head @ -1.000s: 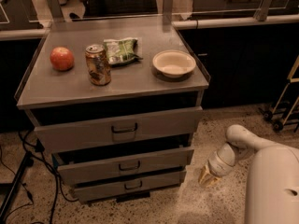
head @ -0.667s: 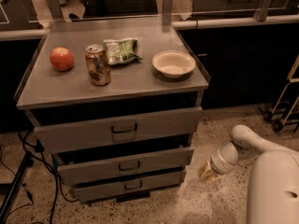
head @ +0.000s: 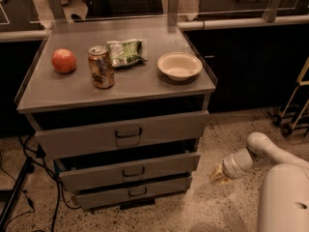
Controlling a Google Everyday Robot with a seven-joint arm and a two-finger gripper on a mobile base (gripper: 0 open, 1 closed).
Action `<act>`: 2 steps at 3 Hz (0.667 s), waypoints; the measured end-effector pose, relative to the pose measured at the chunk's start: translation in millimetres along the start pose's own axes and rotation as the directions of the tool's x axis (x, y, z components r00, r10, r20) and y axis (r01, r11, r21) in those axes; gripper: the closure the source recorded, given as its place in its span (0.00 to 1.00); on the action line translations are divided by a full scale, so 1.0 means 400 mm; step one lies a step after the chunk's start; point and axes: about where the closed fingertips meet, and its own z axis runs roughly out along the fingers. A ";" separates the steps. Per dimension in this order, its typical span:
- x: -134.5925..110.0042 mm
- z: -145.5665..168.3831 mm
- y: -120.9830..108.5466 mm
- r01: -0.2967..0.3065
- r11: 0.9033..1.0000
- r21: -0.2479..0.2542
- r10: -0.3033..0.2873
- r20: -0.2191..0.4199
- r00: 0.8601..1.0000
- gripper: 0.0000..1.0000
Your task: Close middle drawer
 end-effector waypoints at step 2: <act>-0.089 0.025 0.111 0.029 0.999 -0.025 -0.028 0.036 0.999 1.00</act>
Offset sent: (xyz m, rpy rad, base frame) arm 0.0809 0.0390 0.0115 0.0107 -0.0851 -0.0078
